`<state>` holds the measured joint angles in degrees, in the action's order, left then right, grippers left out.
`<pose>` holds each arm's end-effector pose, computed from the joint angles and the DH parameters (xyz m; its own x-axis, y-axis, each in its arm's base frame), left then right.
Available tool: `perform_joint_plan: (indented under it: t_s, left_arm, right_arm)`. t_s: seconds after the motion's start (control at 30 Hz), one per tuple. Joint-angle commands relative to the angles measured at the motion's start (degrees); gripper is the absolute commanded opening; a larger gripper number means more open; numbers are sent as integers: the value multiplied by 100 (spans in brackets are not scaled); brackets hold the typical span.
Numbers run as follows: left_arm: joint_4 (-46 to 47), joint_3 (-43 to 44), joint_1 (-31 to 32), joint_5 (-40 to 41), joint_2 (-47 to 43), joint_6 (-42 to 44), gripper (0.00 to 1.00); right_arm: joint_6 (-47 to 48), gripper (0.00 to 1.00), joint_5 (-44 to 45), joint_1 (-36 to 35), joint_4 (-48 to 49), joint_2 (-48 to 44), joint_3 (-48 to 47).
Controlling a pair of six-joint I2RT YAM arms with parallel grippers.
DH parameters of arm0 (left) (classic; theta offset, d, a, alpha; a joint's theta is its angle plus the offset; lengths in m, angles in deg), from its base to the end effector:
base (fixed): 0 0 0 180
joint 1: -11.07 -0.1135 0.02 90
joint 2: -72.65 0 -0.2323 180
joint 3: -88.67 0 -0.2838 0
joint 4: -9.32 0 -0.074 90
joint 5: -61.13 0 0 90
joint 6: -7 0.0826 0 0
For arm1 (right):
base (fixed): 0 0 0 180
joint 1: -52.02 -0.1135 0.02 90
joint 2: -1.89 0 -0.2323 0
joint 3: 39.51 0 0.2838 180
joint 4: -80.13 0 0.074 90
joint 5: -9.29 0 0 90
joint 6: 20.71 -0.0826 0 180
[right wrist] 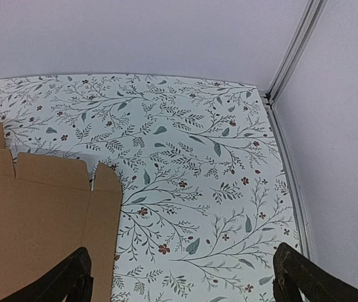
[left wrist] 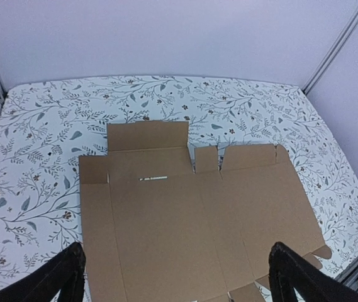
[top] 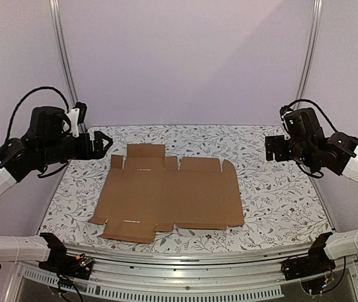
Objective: Fold the paper box
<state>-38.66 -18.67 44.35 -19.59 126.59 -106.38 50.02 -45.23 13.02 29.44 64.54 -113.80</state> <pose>0.2478 -0.1467 0.3164 -0.5433 -0.1119 -0.8321 0.2270 0.9346 -0.2738 0.2640 0.1521 0.2881 -0.5157 -0.0718 -0.8538 0.0085 0.9960 -0.0889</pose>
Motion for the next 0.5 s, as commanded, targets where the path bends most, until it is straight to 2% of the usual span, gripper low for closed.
perform_joint_plan:
  t_s: [0.0, 0.23, 0.47]
  left_arm:
    - [-119, -266, 43, 506, -318, -17, 100]
    - [-18, -250, 30, 634, -214, -6, 100]
    - [-130, -502, 30, 874, -115, -347, 99]
  right_arm:
    - [-101, 99, -78, -7, -267, 46, -247]
    - [49, 99, -698, -3, -242, -210, 117]
    - [520, 99, -1951, -5, -49, -382, 288]
